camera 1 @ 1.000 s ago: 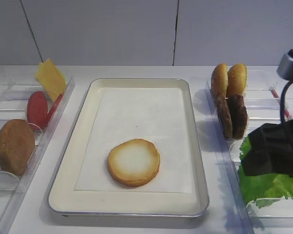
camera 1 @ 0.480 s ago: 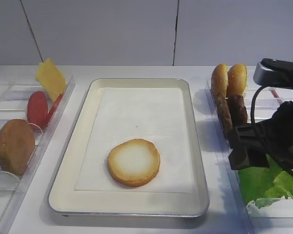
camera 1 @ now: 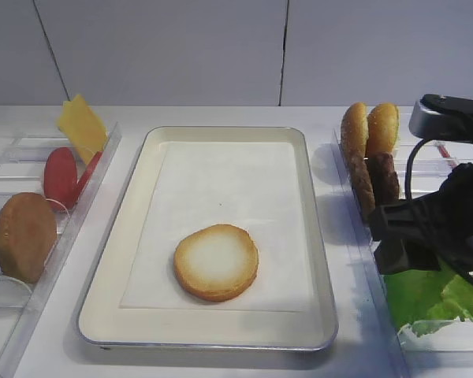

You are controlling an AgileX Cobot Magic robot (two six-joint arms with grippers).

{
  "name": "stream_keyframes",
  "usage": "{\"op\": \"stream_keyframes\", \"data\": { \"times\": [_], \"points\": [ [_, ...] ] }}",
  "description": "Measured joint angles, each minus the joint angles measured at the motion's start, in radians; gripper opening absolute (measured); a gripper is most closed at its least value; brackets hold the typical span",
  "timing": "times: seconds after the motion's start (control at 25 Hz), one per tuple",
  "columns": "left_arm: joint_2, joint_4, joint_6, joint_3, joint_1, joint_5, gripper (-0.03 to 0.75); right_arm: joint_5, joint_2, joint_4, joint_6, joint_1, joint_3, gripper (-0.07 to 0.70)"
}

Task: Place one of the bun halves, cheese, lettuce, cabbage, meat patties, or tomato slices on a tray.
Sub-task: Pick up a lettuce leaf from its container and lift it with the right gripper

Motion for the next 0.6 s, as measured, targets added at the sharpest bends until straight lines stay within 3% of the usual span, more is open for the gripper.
{"op": "stream_keyframes", "data": {
  "times": [0.12, 0.36, 0.6],
  "points": [
    [0.0, 0.0, 0.0, 0.0, 0.0, 0.0, 0.28, 0.0, 0.0, -0.006, 0.002, 0.0, 0.0, 0.368],
    [0.0, 0.0, 0.0, 0.0, 0.0, 0.0, 0.28, 0.02, 0.0, -0.027, 0.021, 0.0, 0.0, 0.069],
    [0.0, 0.0, 0.0, 0.0, 0.0, 0.0, 0.28, 0.065, -0.005, -0.013, 0.026, 0.0, -0.017, 0.039]
  ]
}}
